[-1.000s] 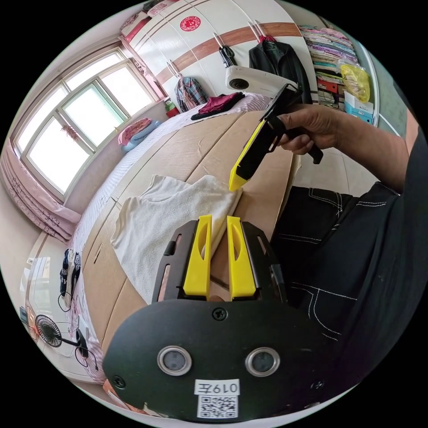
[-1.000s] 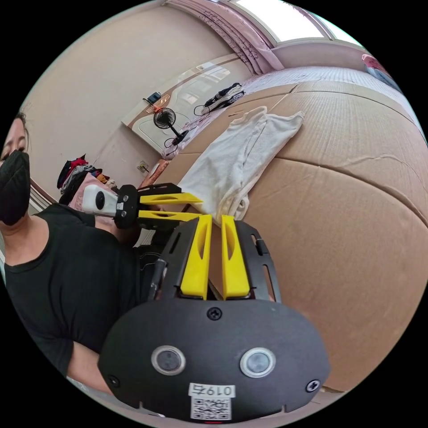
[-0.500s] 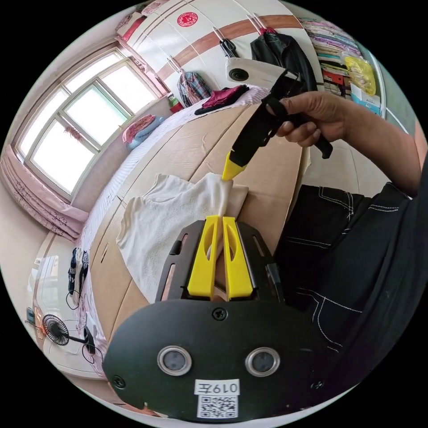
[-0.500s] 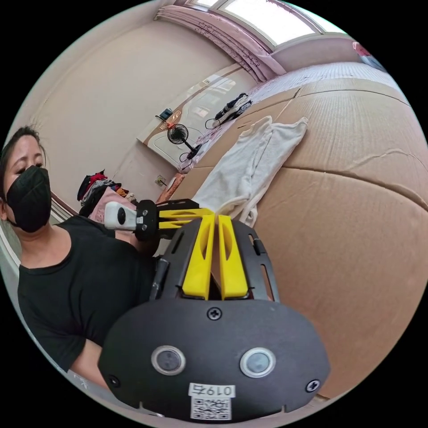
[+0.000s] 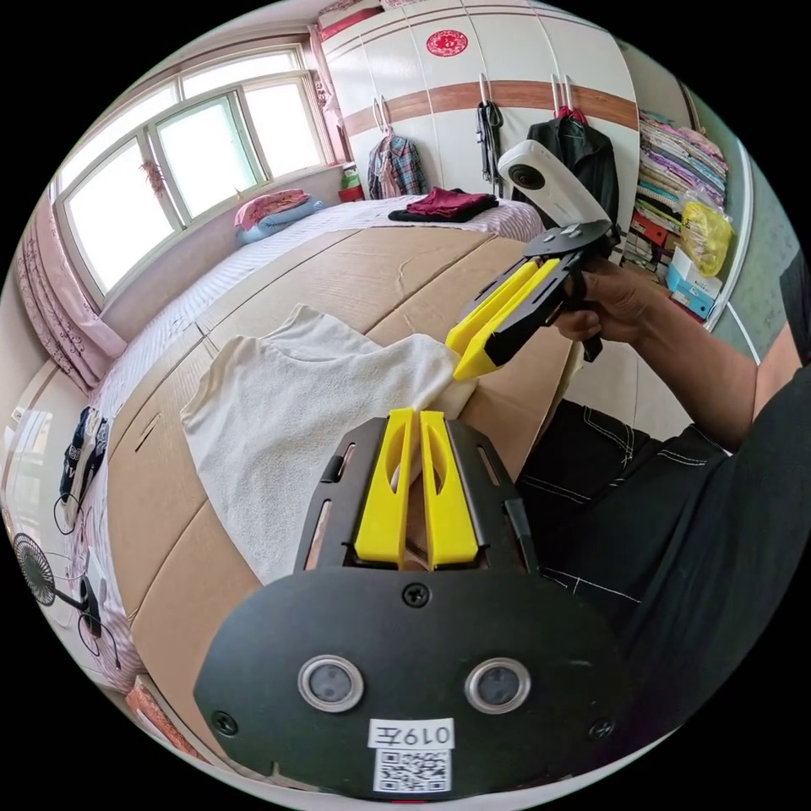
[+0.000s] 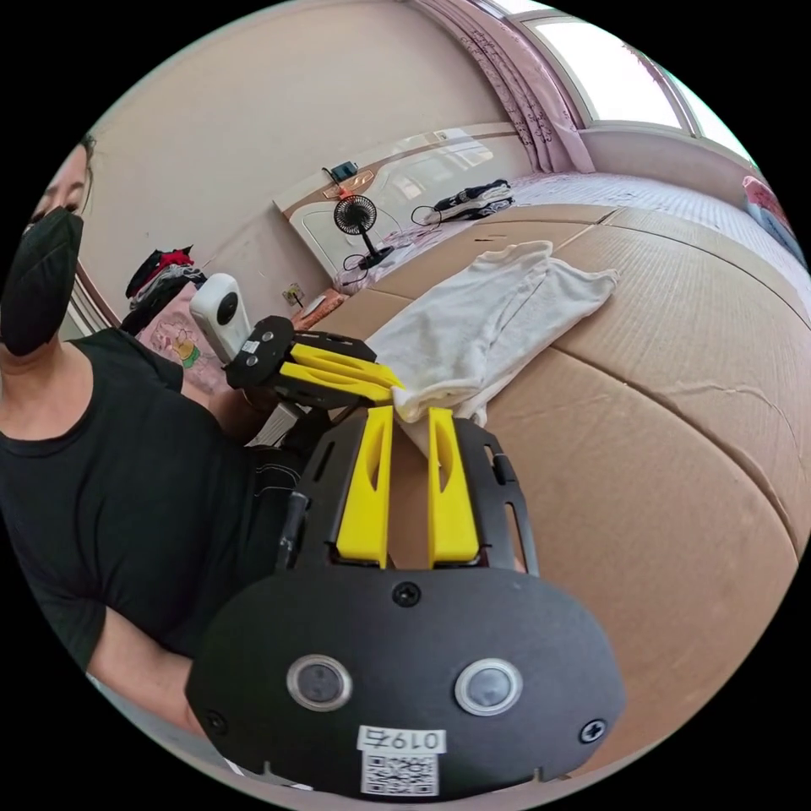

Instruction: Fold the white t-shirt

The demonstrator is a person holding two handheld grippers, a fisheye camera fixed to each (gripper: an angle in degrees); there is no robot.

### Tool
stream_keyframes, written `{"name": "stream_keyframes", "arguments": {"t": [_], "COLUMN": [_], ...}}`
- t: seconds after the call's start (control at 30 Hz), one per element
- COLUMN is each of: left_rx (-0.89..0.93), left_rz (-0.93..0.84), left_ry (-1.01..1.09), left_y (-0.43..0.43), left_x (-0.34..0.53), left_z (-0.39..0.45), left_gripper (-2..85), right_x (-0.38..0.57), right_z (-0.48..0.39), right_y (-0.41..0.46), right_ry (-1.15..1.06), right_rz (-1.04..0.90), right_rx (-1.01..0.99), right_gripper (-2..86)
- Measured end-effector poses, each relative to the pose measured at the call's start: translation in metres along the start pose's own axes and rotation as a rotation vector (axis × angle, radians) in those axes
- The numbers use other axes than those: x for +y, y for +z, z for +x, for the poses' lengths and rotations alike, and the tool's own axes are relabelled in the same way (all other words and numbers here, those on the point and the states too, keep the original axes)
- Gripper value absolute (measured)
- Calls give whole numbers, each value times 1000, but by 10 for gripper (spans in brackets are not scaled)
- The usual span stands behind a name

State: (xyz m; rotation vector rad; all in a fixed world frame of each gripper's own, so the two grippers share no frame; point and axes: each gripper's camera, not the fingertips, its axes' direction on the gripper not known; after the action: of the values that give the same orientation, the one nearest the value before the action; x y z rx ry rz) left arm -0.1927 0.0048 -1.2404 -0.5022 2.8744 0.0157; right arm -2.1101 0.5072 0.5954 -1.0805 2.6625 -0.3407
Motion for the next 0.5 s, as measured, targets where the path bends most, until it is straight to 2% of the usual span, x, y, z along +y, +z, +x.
{"name": "stream_keyframes", "arguments": {"t": [0.23, 0.5], "left_rx": [20, -16], "left_rz": [17, -15], "left_ry": [-27, 57], "left_y": [-7, -7], "left_x": [3, 0], "left_z": [-8, 11], "left_gripper": [9, 10], "right_x": [3, -8], "right_z": [-4, -11], "right_y": [4, -9], "right_ry": [-18, -118], "right_rz": [-8, -82], "right_rx": [9, 43], "right_gripper": [17, 6]}}
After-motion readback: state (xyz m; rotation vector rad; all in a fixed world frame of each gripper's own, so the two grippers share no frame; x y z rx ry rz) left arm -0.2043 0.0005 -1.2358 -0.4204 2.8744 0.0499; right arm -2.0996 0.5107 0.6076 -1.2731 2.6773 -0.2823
